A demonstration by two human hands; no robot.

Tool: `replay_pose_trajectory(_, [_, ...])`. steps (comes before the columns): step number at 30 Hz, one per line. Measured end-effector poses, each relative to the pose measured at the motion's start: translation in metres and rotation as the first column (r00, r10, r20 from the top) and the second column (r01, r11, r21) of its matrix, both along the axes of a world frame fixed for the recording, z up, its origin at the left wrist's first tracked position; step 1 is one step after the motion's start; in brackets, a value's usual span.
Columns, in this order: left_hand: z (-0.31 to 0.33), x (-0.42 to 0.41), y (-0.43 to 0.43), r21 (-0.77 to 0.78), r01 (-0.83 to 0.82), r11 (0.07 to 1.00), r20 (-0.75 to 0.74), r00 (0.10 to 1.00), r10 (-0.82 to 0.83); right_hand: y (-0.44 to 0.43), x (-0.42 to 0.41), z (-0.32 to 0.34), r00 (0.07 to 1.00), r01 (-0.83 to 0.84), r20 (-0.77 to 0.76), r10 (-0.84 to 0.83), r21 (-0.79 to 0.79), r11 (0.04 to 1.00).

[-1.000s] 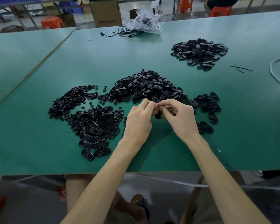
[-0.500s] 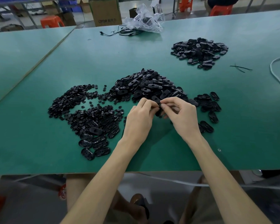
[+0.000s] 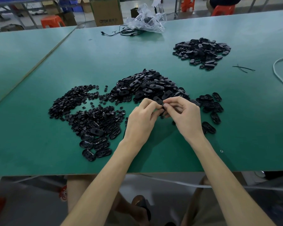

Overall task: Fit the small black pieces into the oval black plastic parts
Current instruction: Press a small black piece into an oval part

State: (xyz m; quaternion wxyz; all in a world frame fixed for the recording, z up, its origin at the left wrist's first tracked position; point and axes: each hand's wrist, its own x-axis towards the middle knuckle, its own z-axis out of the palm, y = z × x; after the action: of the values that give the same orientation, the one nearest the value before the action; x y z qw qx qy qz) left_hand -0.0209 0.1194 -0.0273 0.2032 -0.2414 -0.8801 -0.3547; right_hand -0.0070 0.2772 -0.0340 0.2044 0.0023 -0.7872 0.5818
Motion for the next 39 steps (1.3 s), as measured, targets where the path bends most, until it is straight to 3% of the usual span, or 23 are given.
replay_pose_trajectory(9, [-0.003, -0.001, 0.000, 0.014, -0.008, 1.000, 0.020, 1.000, 0.007, 0.000, -0.001, -0.002, 1.000, -0.020, 0.020, 0.022, -0.099, 0.995])
replay_pose_trajectory(17, [-0.002, -0.003, -0.002, 0.062, 0.079, 0.995, 0.055, 0.995, -0.082, 0.001, 0.002, 0.001, 1.000, 0.000, 0.009, 0.002, -0.202, 0.979])
replay_pose_trajectory(29, [-0.006, -0.003, 0.001, 0.080, 0.074, 0.994, -0.048, 0.996, -0.071, 0.003, -0.001, 0.000, 1.000, -0.017, -0.017, 0.014, -0.263, 0.965])
replay_pose_trajectory(39, [-0.009, -0.013, -0.005, 0.278, 0.072, 0.958, 0.136, 0.984, -0.113, 0.002, -0.002, -0.003, 0.993, -0.120, -0.036, 0.116, -0.174, 0.977])
